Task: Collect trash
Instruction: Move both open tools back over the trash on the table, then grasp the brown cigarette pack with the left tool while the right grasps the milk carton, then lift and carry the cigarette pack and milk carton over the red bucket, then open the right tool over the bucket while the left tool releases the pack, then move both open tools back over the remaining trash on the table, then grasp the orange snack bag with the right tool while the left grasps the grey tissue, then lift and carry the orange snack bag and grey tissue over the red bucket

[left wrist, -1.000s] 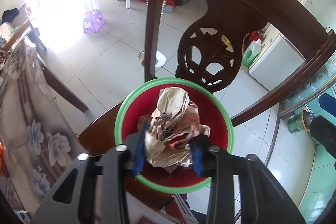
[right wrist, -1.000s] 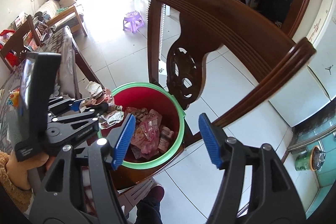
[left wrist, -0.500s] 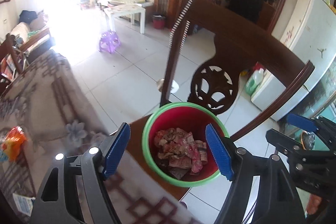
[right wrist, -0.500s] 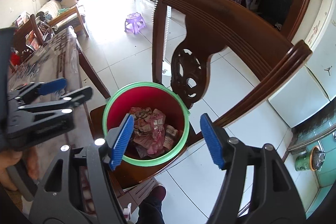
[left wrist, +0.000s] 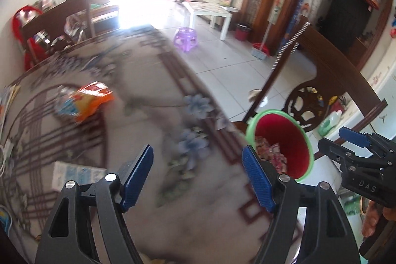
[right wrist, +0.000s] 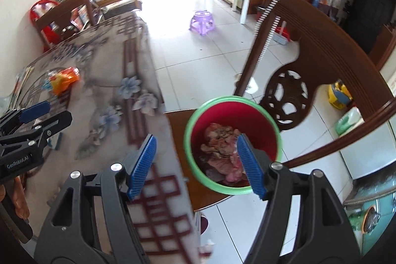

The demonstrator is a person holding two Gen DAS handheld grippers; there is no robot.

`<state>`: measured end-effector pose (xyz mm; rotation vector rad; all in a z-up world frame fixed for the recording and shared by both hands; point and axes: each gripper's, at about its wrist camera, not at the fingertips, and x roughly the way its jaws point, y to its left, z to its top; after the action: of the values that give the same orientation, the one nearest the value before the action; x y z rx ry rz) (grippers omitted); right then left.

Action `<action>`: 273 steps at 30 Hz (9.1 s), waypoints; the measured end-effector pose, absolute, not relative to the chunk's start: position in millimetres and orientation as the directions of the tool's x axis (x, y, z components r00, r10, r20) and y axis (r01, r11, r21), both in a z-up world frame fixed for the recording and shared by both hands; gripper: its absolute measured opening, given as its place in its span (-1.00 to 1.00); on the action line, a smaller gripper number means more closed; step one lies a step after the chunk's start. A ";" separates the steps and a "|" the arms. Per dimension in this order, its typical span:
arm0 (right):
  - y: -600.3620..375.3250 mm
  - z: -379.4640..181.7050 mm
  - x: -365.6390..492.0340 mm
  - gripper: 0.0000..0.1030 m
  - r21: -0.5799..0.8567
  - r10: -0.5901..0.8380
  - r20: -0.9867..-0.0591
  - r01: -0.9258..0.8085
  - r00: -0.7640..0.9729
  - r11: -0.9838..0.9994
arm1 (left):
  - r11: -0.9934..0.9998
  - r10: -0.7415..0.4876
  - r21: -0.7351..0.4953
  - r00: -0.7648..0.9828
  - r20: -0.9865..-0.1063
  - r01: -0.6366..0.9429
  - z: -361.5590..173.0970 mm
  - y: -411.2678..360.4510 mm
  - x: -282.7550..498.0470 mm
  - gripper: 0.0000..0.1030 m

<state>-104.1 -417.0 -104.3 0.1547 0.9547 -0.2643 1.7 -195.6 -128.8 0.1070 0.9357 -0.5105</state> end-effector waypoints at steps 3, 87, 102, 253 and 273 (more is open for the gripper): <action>-383.4 -105.4 -96.9 0.29 0.013 -0.129 -0.824 0.247 0.552 0.969 | 0.897 -0.345 -0.125 0.495 -0.798 0.424 -132.5 -160.3 5.7 0.38; -138.9 -119.3 -31.9 0.09 0.057 0.114 -0.862 -0.128 0.493 0.990 | 0.967 -0.243 -0.175 0.465 -0.851 0.185 -170.6 43.8 18.2 -0.18; -217.2 -106.8 -62.4 0.09 0.067 0.039 -0.840 0.032 0.541 0.997 | 0.926 -0.303 -0.149 0.450 -0.840 0.347 -152.8 -51.5 17.9 -0.18; -338.0 -89.9 -103.2 -0.40 0.356 0.055 -0.709 0.290 0.703 0.888 | 0.844 -0.429 -0.122 0.521 -0.738 0.522 -87.9 -177.7 11.9 -0.27; -436.9 -94.2 -111.6 -0.40 0.338 0.006 -0.722 0.346 0.691 0.875 | 0.817 -0.432 -0.121 0.460 -0.776 0.564 -103.6 -288.3 10.2 -0.26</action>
<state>-111.6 -436.9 -94.2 0.4793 0.7912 -0.1981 10.2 -288.3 -103.6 0.1615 0.9042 -0.6160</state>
